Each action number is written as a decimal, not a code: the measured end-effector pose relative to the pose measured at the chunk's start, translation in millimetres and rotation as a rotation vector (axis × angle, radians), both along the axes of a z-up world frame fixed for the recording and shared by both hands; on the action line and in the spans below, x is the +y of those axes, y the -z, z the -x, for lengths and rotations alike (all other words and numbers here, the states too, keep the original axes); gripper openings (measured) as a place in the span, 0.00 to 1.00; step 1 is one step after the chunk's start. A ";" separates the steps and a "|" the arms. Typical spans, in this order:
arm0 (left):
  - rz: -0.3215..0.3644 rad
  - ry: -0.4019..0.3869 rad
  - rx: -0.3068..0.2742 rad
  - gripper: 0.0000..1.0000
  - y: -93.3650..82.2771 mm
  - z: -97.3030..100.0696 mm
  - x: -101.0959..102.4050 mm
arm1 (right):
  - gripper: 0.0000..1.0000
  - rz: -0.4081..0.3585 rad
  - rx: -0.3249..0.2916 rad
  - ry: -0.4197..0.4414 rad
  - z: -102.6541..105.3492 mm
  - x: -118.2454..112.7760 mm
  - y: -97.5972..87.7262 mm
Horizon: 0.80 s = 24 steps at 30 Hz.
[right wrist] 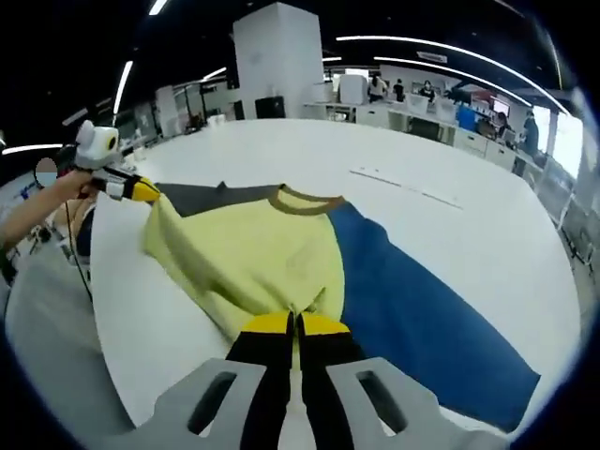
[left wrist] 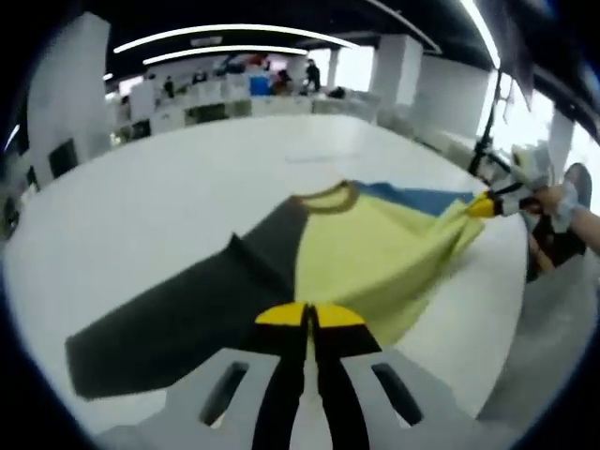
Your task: Fold the garment on the visible template until the final outline fits inside the template.
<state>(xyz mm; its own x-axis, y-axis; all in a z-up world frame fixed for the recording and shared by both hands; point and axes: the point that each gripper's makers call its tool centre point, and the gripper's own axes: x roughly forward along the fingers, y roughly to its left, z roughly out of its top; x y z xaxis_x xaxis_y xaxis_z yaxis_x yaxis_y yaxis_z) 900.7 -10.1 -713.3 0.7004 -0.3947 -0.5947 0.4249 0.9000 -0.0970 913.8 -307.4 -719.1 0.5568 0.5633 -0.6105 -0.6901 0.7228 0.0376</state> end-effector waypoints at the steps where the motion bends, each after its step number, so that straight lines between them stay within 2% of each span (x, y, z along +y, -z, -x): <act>1: 0.000 -0.008 -0.001 0.00 1.7 -3.7 0.8 | 0.02 0.003 -0.002 0.004 -4.1 0.0 1.2; 6: -0.007 -0.028 0.013 0.00 10.6 -13.1 4.3 | 0.02 -0.030 0.035 0.039 -22.6 2.3 8.4; 10: -0.006 -0.043 0.030 0.00 19.0 -14.6 5.9 | 0.02 -0.047 0.033 0.057 -37.4 7.1 7.4; 14: -0.004 -0.054 0.056 0.00 29.6 -15.1 8.2 | 0.02 -0.171 0.070 0.156 -54.3 14.4 5.5; 16: 0.003 -0.062 0.065 0.00 33.5 -15.9 8.5 | 0.02 -0.196 0.082 0.194 -61.3 13.8 7.8; 19: 0.002 -0.067 0.069 0.00 37.0 -16.9 8.5 | 0.01 -0.195 0.085 0.215 -71.2 12.7 14.1; 24: -0.001 -0.071 0.077 0.00 42.7 -18.6 8.5 | 0.01 -0.178 0.105 0.218 -68.1 15.7 22.1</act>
<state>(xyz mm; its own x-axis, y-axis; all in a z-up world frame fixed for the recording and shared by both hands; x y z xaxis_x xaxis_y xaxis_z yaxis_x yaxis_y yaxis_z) 919.3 -1.6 -755.9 0.6786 -0.3451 -0.6484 0.3516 0.9277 -0.1258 982.0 -291.7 -741.2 0.6150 0.5409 -0.5738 -0.5051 0.8290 0.2402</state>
